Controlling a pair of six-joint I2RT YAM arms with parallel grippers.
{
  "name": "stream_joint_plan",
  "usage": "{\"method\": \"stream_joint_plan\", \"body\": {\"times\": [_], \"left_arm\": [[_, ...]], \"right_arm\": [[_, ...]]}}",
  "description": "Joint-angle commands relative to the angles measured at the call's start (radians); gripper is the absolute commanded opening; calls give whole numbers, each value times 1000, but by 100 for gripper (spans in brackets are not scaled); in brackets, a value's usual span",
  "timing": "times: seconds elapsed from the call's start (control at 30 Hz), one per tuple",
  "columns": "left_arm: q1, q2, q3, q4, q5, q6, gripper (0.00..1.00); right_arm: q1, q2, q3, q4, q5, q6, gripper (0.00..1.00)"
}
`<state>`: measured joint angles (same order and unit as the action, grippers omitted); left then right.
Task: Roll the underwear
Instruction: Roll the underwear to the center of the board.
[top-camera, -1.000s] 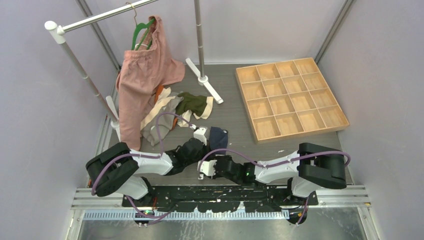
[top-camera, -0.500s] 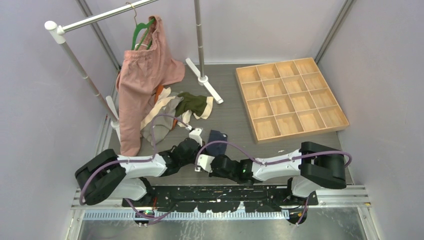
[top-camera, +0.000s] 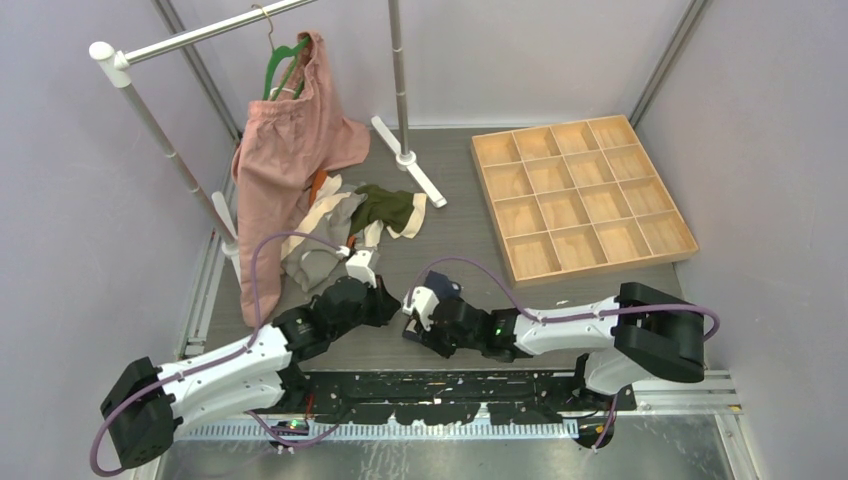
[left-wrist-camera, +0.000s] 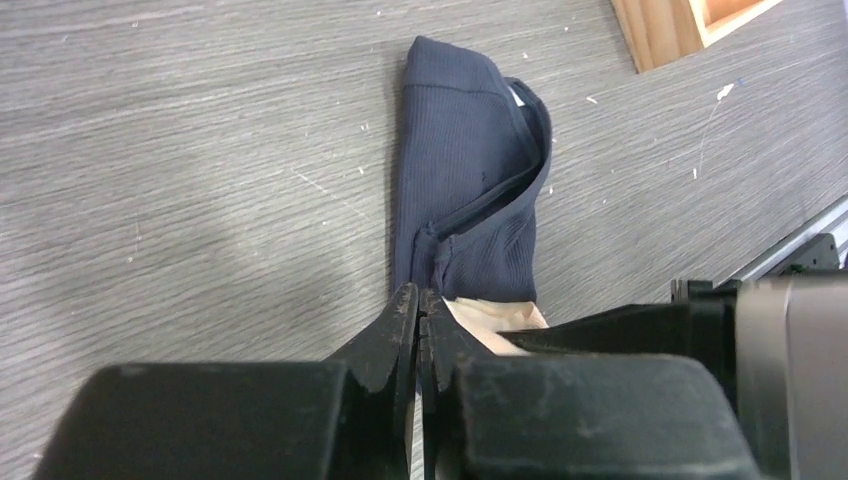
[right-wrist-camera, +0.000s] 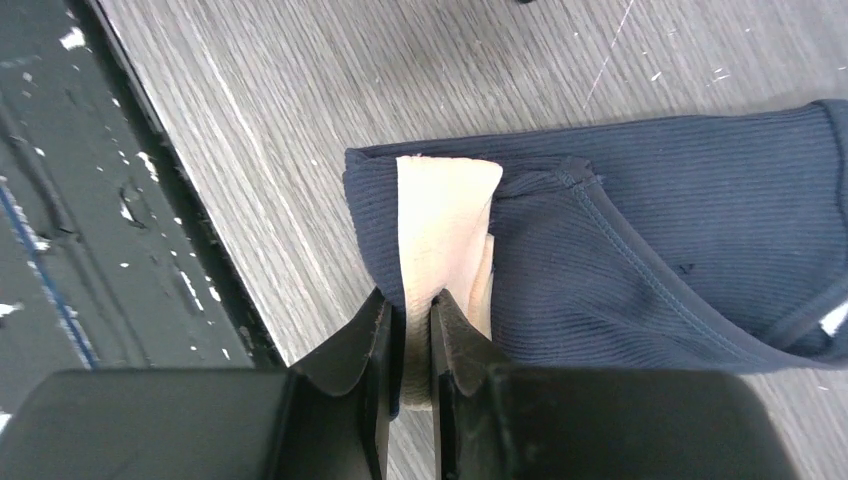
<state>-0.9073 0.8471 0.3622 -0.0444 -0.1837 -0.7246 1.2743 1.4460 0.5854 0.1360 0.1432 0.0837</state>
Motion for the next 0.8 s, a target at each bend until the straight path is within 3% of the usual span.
{"method": "stream_joint_plan", "body": {"times": [0.0, 0.2, 0.43, 0.63, 0.77], "left_arm": [[4, -20, -5, -66, 0, 20, 3], [4, -42, -25, -29, 55, 38, 2], [4, 35, -8, 52, 176, 96, 1], [2, 103, 7, 130, 245, 113, 1], [2, 138, 35, 138, 251, 137, 1]], "right_arm": [[-94, -20, -18, 47, -248, 178, 1], [-264, -31, -57, 159, -504, 314, 1], [-379, 130, -65, 334, -789, 487, 1], [-465, 235, -120, 620, -881, 689, 1], [-517, 278, -117, 640, -906, 750, 1]]}}
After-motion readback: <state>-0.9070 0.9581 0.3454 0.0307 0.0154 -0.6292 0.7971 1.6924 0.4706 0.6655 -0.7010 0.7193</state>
